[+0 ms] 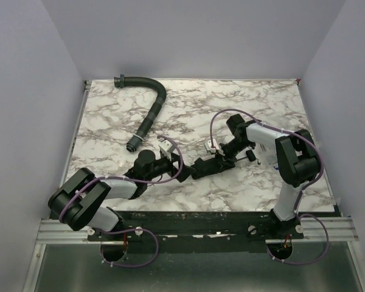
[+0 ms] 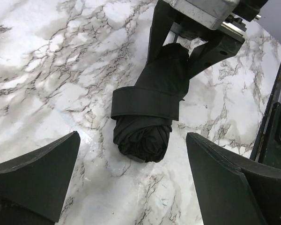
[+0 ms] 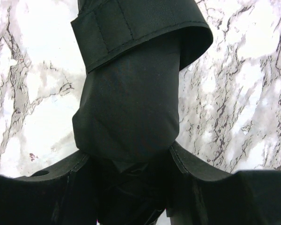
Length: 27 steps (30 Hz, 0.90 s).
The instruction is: Put away the umbrella
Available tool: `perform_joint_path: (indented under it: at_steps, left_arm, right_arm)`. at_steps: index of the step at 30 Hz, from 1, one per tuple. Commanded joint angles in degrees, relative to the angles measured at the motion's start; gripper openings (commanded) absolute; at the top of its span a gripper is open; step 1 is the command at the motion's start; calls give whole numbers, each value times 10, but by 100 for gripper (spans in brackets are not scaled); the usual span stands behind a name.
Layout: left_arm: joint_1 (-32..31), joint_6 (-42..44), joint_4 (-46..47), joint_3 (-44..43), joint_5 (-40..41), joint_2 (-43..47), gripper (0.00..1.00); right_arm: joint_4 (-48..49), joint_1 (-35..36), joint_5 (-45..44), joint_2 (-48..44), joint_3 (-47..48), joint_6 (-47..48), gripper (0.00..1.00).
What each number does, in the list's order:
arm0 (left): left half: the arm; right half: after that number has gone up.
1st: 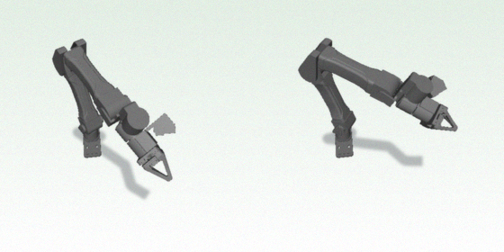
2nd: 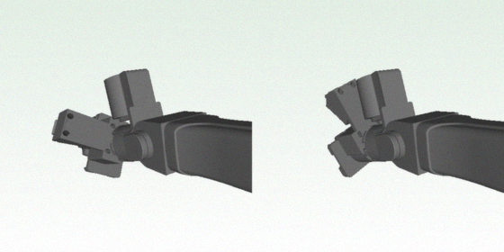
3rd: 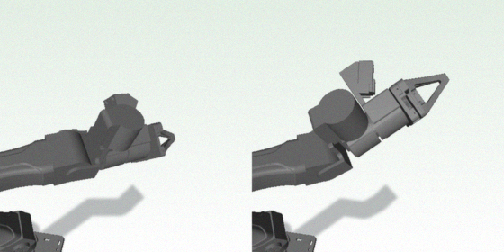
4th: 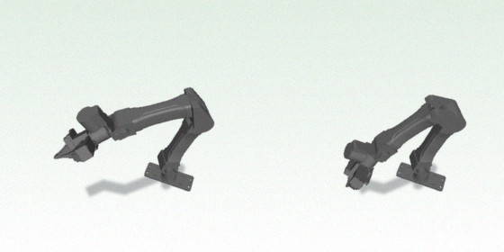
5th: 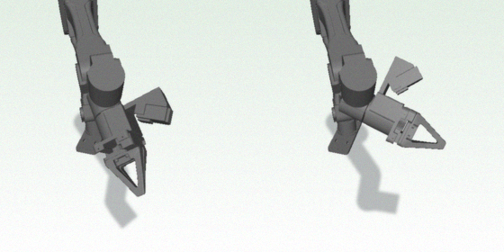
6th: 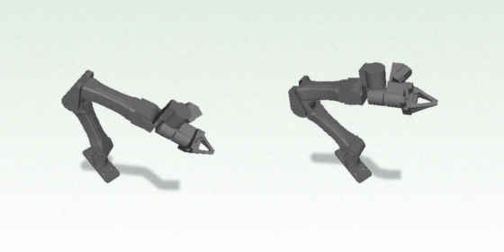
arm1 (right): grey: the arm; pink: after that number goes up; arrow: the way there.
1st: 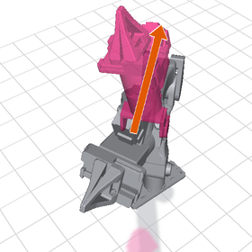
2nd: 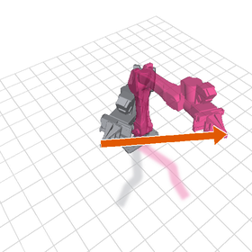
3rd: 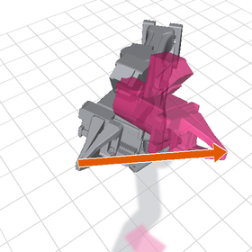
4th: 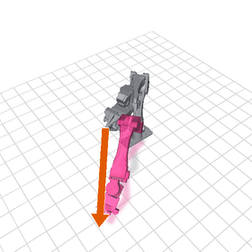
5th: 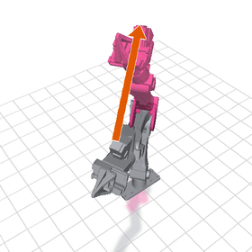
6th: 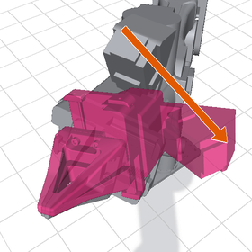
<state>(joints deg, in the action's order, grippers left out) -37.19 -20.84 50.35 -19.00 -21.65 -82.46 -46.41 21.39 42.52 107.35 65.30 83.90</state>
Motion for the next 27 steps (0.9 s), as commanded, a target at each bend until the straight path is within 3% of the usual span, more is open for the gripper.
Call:
perform_joint_path:
  at_steps: [1,4,9,16,27]
  left_arm:
    - [4,-11,69,30,14,27,98]
    - [7,-38,25,10,-37,29,97]
    - [-5,-30,-90,-11,-14,79,83]
    - [-30,33,-153,-18,-30,137,86]
    - [-29,-11,-165,-71,-93,101,89]
  right_arm:
    - [-48,4,-73,50,-25,-26,20]
    - [-47,4,-73,51,-25,-30,20]
    - [-51,4,-72,56,-21,-42,20]
    - [-72,8,-75,84,9,-62,20]
    - [-66,13,-80,89,11,-73,20]
